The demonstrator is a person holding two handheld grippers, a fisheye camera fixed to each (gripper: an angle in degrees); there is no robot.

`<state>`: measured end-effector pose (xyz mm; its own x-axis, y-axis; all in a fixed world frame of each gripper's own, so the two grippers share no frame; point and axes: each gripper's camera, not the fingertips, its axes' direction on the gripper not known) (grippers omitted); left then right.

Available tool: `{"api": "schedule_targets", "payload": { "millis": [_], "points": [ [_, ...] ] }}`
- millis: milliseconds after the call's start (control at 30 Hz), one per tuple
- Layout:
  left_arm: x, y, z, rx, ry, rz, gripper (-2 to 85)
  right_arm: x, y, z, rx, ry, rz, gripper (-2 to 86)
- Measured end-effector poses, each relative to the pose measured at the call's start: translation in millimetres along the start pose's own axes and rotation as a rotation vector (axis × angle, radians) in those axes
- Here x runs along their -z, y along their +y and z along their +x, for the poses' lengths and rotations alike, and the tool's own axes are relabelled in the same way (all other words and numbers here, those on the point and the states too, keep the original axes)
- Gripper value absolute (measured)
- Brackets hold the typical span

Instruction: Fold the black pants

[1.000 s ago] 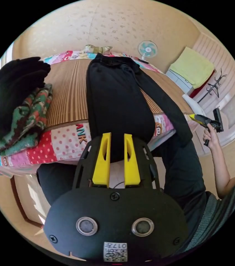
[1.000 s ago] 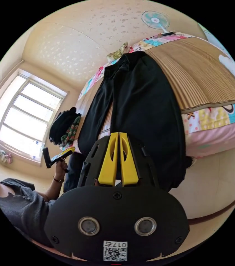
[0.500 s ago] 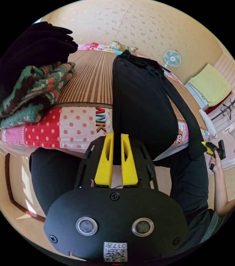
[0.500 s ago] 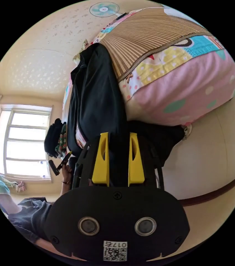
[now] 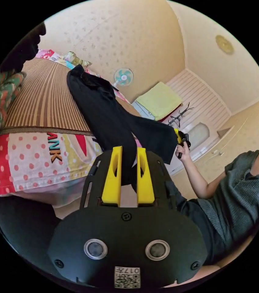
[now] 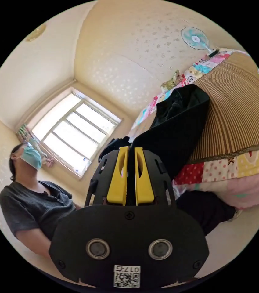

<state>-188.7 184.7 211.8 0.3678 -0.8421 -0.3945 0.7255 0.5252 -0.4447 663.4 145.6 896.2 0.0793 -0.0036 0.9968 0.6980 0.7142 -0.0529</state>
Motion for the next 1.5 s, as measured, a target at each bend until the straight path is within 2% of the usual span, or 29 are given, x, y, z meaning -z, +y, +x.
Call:
{"api": "schedule_targets", "payload": {
  "millis": [67,167,233,300,333,400,467,567,700,767,900,967,1067,1267,1367,1500],
  "points": [
    [12,-11,-22,0.048,0.049,0.015,8.5,-48,-12,-39,0.13,-0.019,-0.076,1.6],
    [4,-35,-23,0.045,0.063,-0.026,10.4,-149,-17,-77,0.239,-0.21,-0.253,1.6],
    [9,-50,-33,0.071,0.19,0.059,11.0,-240,-6,-84,0.268,-0.291,-0.498,1.6],
    [13,-66,-60,0.172,0.296,0.132,12.0,-304,15,-81,0.273,-0.21,-0.705,1.6],
    [10,-79,-75,0.234,0.297,0.127,13.4,-342,34,-76,0.273,-0.11,-0.837,1.6],
    [-2,-105,-86,0.275,0.215,0.032,16.1,-379,59,-72,0.284,0.018,-0.93,1.7],
    [-27,-140,-78,0.234,0.078,-0.115,16.5,-393,72,-71,0.283,0.057,-0.904,1.8],
    [-68,-165,-57,0.107,0.032,-0.258,13.3,-399,75,-60,0.227,0.015,-0.854,1.8],
    [-94,-168,-42,-0.001,0.051,-0.296,3.7,-400,70,-33,0.188,-0.097,-0.896,1.8],
    [-92,-173,-42,-0.041,0.1,-0.299,2.2,-395,63,-18,0.171,-0.17,-0.93,1.6],
    [-80,-188,-45,-0.08,0.144,-0.283,1.0,-363,8,36,0.057,-0.287,-0.742,1.0],
    [-82,-198,-48,-0.086,0.181,-0.284,0.6,-358,-27,58,0.027,-0.216,-0.675,1.2],
    [-96,-206,-54,-0.061,0.238,-0.299,0.2,-367,-96,70,0.068,0.032,-0.578,2.0],
    [-122,-221,-53,-0.042,0.322,-0.32,0.1,-449,-238,54,0.257,0.394,-0.349,8.7],
    [-132,-228,-50,-0.044,0.34,-0.336,0.0,-540,-296,88,0.242,0.634,-0.461,11.2],
    [-142,-234,-52,-0.014,0.387,-0.34,0.0,-662,-322,164,0.182,0.953,-0.745,12.5]
  ]
}}
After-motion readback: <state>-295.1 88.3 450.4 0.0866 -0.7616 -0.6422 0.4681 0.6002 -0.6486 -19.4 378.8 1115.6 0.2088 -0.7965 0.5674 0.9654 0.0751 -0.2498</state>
